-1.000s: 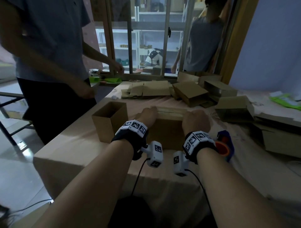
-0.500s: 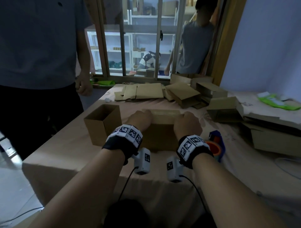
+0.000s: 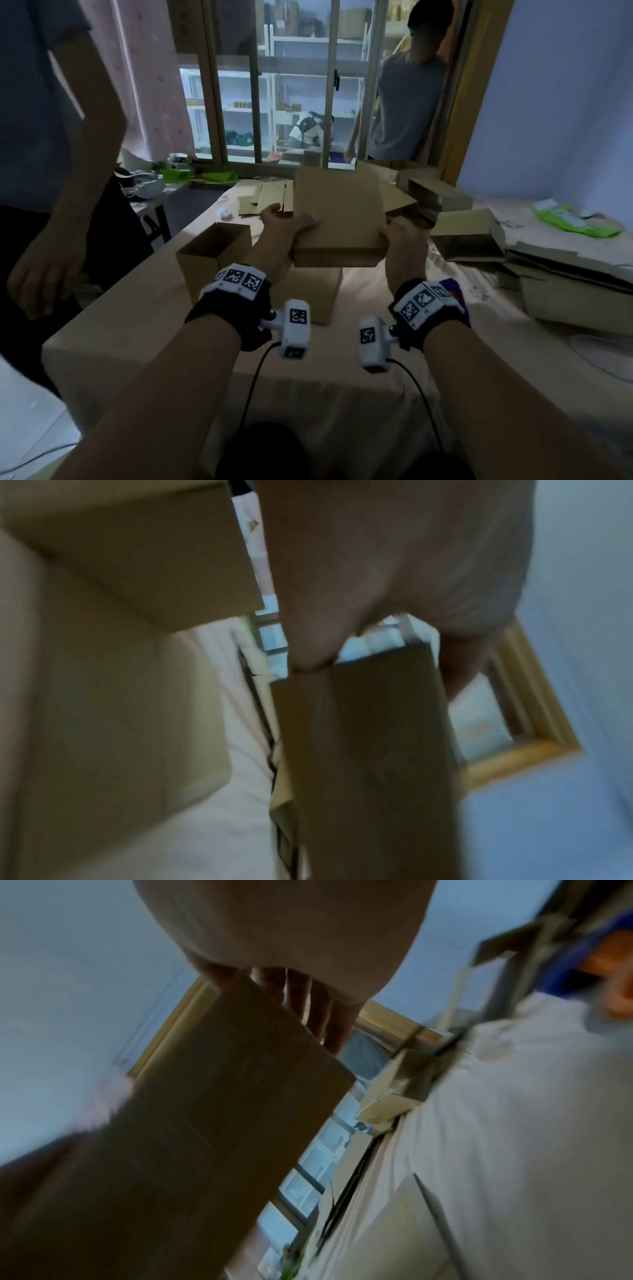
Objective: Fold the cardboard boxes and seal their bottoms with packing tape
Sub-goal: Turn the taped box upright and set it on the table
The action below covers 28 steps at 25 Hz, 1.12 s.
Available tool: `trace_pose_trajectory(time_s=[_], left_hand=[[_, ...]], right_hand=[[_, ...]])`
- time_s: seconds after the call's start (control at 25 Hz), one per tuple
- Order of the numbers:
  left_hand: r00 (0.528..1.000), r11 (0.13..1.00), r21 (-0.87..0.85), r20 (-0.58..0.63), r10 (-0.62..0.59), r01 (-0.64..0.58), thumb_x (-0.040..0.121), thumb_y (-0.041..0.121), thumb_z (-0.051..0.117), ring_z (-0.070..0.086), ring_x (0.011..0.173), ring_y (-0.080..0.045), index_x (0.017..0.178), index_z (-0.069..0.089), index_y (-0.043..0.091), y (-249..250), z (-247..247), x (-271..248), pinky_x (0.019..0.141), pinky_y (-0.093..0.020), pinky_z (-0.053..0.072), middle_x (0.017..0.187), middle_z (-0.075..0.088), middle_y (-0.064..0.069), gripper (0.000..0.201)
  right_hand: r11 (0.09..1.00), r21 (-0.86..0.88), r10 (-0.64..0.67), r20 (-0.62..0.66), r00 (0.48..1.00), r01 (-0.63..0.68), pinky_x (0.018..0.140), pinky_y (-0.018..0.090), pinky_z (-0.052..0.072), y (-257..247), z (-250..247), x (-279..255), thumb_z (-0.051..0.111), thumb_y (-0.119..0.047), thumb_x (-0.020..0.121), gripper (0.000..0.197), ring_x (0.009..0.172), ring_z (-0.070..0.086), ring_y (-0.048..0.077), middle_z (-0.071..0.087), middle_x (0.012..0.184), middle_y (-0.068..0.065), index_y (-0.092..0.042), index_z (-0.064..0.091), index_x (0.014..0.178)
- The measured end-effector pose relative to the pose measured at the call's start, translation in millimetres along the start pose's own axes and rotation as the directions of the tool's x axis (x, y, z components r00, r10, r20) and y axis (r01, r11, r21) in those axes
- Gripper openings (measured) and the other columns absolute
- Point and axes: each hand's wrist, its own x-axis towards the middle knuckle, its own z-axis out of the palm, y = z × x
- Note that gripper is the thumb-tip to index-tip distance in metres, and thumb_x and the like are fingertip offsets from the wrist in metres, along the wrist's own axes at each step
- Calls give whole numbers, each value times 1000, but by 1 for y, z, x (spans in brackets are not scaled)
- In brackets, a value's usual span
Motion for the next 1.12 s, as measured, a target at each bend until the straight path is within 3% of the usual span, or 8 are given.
trace_pose_trajectory(time_s=[0.12, 0.32, 0.48, 0.68, 0.76, 0.88, 1.0, 1.12], left_hand=[[996, 984, 170, 84, 38, -51, 63, -4, 85, 58, 113, -27, 154, 4, 28, -14, -10, -3, 90, -45, 55, 129, 54, -11, 125], [928, 818, 483, -31, 372, -312, 52, 17, 90, 46, 124, -13, 143, 27, 27, -45, -14, -10, 100, -37, 49, 135, 42, 4, 111], [948, 773, 619, -139, 286, -143, 58, 23, 89, 38, 129, -24, 146, 10, 29, -91, -21, -16, 109, -38, 40, 140, 26, -1, 118], [934, 802, 563, -138, 330, -200, 67, 26, 89, 39, 125, -13, 148, 8, 31, -116, -32, -18, 105, -25, 33, 141, 31, 0, 115], [935, 804, 556, -124, 331, -210, 66, 34, 89, 44, 126, -18, 143, 10, 37, -119, -34, -18, 104, -31, 40, 138, 34, 2, 111], [938, 805, 566, -146, 314, -181, 61, 43, 87, 49, 121, -20, 139, 13, 40, -120, -35, -18, 105, -43, 46, 135, 38, 2, 108], [943, 797, 587, -167, 289, -140, 59, 47, 86, 51, 116, -21, 139, 14, 39, -117, -35, -19, 100, -45, 49, 131, 40, 3, 108], [913, 726, 685, -257, 318, -59, 61, 54, 81, 49, 117, -26, 140, 14, 33, -112, -33, -21, 101, -44, 46, 132, 38, -1, 106]], right_hand=[[993, -39, 117, 145, 983, -112, 72, 37, 44, 7, 6, -2, 52, -2, 78, 17, 79, 52, 16, 55, 85, -2, -15, 51, 90], [948, -219, 290, 296, 910, -230, 89, 41, 51, 25, 44, -11, 59, -5, 80, 44, 105, 58, 27, 60, 112, 8, -19, 45, 119], [841, -413, 505, 364, 782, -351, 97, 44, 49, 55, 62, -29, 57, -12, 79, 49, 112, 57, 37, 59, 120, 21, -6, 46, 126], [773, -494, 574, 279, 770, -398, 89, 36, 50, 67, 70, -42, 53, -17, 86, 43, 111, 57, 36, 57, 123, 18, -9, 48, 129], [777, -468, 582, 277, 764, -422, 78, 34, 53, 62, 76, -42, 52, -14, 90, 33, 102, 59, 34, 60, 116, 15, -8, 52, 123], [768, -476, 586, 249, 771, -429, 92, 39, 53, 60, 83, -39, 54, -14, 90, 22, 106, 62, 36, 64, 117, 19, -6, 60, 110], [758, -534, 581, 288, 762, -375, 94, 32, 48, 67, 88, -36, 53, -15, 95, 35, 118, 58, 33, 61, 128, 19, -1, 59, 126], [695, -614, 624, 256, 738, -374, 95, 36, 51, 68, 95, -36, 58, -37, 90, 44, 110, 62, 34, 63, 125, 17, -7, 62, 122]])
